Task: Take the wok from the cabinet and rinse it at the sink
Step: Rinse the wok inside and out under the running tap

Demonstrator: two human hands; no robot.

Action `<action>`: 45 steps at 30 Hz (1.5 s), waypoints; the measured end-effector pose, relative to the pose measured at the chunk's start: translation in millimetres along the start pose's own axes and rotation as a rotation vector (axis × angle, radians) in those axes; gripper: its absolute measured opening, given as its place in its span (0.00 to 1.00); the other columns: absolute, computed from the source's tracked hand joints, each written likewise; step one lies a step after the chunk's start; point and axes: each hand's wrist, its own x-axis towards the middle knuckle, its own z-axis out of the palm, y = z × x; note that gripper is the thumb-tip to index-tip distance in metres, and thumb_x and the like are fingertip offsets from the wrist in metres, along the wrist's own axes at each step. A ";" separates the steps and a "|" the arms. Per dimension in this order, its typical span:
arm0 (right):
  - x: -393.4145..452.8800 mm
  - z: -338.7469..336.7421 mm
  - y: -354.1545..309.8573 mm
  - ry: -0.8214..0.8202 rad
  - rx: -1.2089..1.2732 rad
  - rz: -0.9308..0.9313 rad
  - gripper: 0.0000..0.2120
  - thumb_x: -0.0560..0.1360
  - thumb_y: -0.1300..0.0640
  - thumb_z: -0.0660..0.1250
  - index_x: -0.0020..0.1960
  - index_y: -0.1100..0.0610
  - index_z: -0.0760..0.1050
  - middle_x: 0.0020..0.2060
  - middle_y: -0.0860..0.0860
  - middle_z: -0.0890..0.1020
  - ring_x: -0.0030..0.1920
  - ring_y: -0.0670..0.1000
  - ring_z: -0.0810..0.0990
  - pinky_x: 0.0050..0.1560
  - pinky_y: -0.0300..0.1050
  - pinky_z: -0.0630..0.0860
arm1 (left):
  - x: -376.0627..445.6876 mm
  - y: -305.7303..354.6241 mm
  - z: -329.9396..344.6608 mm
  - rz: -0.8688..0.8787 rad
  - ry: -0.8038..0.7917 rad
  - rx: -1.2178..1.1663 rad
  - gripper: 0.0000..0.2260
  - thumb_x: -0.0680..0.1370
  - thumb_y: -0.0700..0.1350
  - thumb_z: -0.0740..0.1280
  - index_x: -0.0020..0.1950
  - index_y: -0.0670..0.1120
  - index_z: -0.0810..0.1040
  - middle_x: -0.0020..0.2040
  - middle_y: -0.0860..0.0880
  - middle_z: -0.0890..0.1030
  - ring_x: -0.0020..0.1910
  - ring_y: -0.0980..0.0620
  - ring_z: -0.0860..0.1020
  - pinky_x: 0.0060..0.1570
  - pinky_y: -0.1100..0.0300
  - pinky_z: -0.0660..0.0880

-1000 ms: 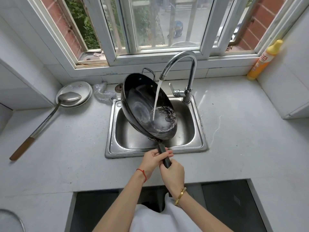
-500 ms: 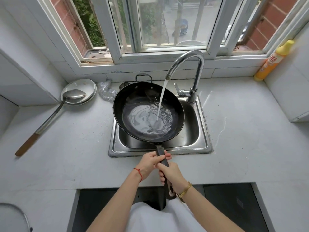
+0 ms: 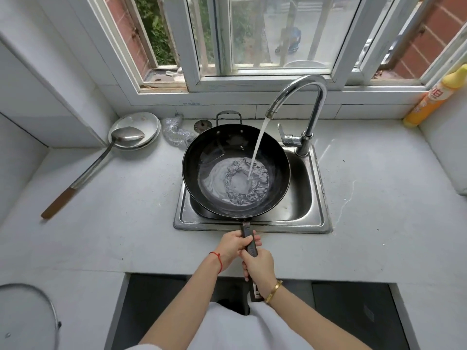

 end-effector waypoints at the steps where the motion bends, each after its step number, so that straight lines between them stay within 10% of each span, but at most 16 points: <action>1: -0.6 1.5 0.9 0.004 0.000 0.003 0.10 0.75 0.60 0.67 0.35 0.59 0.76 0.23 0.54 0.75 0.21 0.51 0.73 0.22 0.42 0.70 | 0.6 -1.2 -1.0 -0.004 -0.002 -0.008 0.13 0.79 0.31 0.61 0.63 0.31 0.73 0.53 0.39 0.82 0.45 0.50 0.84 0.42 0.62 0.81; 11: 2.7 0.1 10.0 -0.012 -0.076 0.012 0.10 0.76 0.57 0.66 0.38 0.59 0.75 0.23 0.54 0.76 0.22 0.51 0.75 0.25 0.43 0.75 | 9.6 -11.9 -3.9 -0.030 -0.005 0.128 0.08 0.79 0.31 0.62 0.50 0.39 0.79 0.46 0.42 0.84 0.46 0.47 0.84 0.55 0.53 0.79; 24: 39.7 -63.6 -41.4 -0.247 -0.751 0.011 0.18 0.77 0.46 0.63 0.34 0.57 0.76 0.32 0.52 0.82 0.30 0.48 0.78 0.38 0.40 0.77 | 15.8 -16.0 -1.4 -0.042 0.047 0.187 0.10 0.78 0.33 0.65 0.59 0.34 0.78 0.50 0.42 0.83 0.46 0.50 0.83 0.41 0.68 0.79; 29: 80.6 -91.9 -100.0 -0.030 0.067 -0.042 0.15 0.80 0.57 0.61 0.41 0.63 0.80 0.35 0.57 0.83 0.34 0.51 0.83 0.41 0.43 0.82 | 14.1 -13.7 -3.6 -0.051 0.022 0.139 0.10 0.78 0.33 0.65 0.59 0.33 0.76 0.52 0.38 0.83 0.43 0.51 0.85 0.42 0.66 0.80; 36: 156.5 -104.9 -177.1 -0.236 0.885 -0.033 0.20 0.83 0.55 0.53 0.71 0.64 0.67 0.64 0.59 0.77 0.64 0.56 0.76 0.66 0.49 0.73 | 16.5 -10.2 -4.7 -0.060 -0.028 0.125 0.07 0.78 0.32 0.64 0.55 0.36 0.77 0.49 0.41 0.82 0.45 0.48 0.84 0.48 0.62 0.80; 45: 214.6 -95.5 -237.3 -0.329 1.546 0.196 0.28 0.83 0.51 0.51 0.75 0.70 0.54 0.75 0.62 0.62 0.77 0.59 0.59 0.77 0.53 0.56 | 19.7 -12.8 -8.0 -0.057 -0.040 0.136 0.09 0.78 0.32 0.64 0.58 0.35 0.76 0.50 0.41 0.82 0.46 0.45 0.84 0.50 0.59 0.80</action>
